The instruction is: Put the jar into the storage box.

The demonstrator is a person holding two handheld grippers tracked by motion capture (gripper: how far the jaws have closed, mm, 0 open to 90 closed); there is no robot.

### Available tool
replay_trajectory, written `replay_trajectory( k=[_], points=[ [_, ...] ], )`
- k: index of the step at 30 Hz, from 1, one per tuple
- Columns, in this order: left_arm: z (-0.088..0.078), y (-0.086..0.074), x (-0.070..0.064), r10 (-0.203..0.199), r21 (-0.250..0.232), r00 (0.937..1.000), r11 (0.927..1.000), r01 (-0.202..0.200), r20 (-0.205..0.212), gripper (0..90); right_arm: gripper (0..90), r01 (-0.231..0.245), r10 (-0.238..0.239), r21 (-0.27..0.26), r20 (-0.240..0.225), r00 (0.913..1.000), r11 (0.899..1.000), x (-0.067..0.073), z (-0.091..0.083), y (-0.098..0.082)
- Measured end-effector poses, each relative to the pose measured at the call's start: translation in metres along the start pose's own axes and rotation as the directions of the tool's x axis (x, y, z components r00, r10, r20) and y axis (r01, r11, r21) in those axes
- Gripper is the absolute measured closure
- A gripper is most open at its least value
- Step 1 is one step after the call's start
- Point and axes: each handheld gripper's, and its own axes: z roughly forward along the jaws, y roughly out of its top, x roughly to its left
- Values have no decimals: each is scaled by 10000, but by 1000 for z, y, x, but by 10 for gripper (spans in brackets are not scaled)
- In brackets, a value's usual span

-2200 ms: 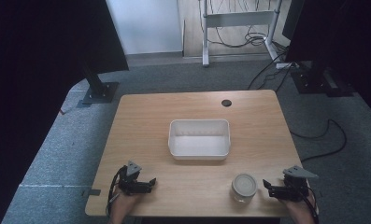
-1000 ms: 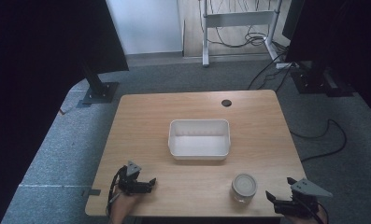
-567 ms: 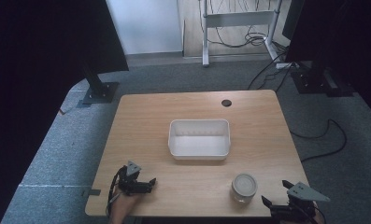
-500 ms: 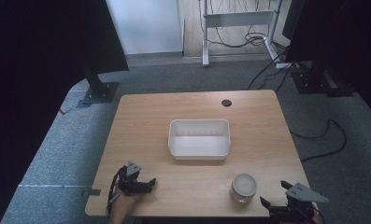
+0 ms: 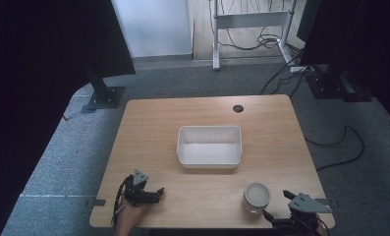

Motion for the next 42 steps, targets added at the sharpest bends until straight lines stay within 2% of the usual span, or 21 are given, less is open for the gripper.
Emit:
replay_trajectory(
  k=[8, 19, 42],
  points=[
    [0, 0, 0, -5, 0, 10000, 10000, 5, -5, 26, 19, 164, -164, -81, -114, 9998, 9998, 6, 8, 3],
    [0, 0, 0, -3, 4, 10000, 10000, 3, -8, 26, 15, 229, -226, 150, -192, 9996, 9996, 8, 29, 3],
    [0, 0, 0, -5, 1, 10000, 10000, 5, -7, 26, 48, 72, -50, 505, -434, 9990, 9987, 9, 64, 0]
  ],
)
